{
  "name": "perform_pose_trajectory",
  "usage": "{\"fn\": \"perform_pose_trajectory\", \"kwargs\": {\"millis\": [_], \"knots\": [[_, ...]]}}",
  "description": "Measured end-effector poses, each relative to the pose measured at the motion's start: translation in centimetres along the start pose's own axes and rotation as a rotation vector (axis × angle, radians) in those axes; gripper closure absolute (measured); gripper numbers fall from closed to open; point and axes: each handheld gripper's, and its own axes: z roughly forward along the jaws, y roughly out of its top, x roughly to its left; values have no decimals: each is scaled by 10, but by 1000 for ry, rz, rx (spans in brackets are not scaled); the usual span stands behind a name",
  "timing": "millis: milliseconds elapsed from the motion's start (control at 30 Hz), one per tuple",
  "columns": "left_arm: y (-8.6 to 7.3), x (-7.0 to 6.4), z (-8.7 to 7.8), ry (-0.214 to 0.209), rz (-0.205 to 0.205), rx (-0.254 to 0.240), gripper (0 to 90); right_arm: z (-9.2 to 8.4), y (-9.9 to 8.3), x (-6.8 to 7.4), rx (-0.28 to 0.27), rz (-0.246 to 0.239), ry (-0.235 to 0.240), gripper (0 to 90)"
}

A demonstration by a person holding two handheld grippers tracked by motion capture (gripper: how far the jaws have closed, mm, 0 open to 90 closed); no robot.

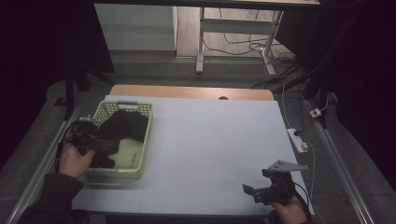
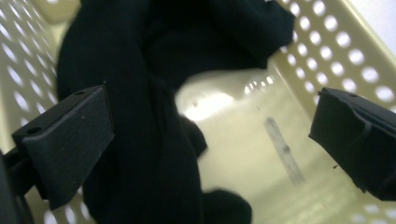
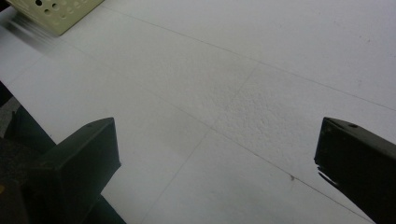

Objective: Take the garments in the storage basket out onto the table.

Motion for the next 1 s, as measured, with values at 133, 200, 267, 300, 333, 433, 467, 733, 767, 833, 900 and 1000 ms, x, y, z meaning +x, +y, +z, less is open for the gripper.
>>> {"fn": "perform_pose_trajectory", "kwargs": {"millis": [133, 200, 267, 300, 333, 433, 467, 733, 767, 833, 900, 1000], "knots": [[11, 5, 12, 20, 6, 30, 0, 0, 0, 0, 1, 0, 3, 0], [14, 10, 20, 30, 2, 45, 0, 0, 0, 0, 1, -1, 4, 0], [17, 14, 28, 48, -2, 65, 0, 0, 0, 0, 1, 0, 5, 0], [18, 16, 32, 54, -6, 75, 0, 0, 0, 0, 1, 0, 5, 0], [19, 18, 36, 58, -6, 88, 0, 0, 0, 0, 1, 0, 5, 0], [22, 21, 46, 74, -5, 124, 0, 0, 0, 0, 1, 0, 6, 0], [24, 21, 48, 87, 1, 130, 0, 0, 0, 0, 1, 0, 7, 0], [29, 15, 66, 80, 79, 250, 15, 0, 0, 0, 2, -4, 10, 0], [30, 14, 68, 87, 83, 264, 25, 0, 0, 0, 3, -6, 10, 0], [30, 14, 71, 102, 86, 291, 58, 0, 0, 1, 7, -7, 9, 0], [31, 13, 71, 148, 100, 311, 153, 0, 0, 1, 7, -8, 10, 0], [31, 15, 69, 189, 56, 314, 366, 0, 0, 1, 8, -8, 10, 0]]}}
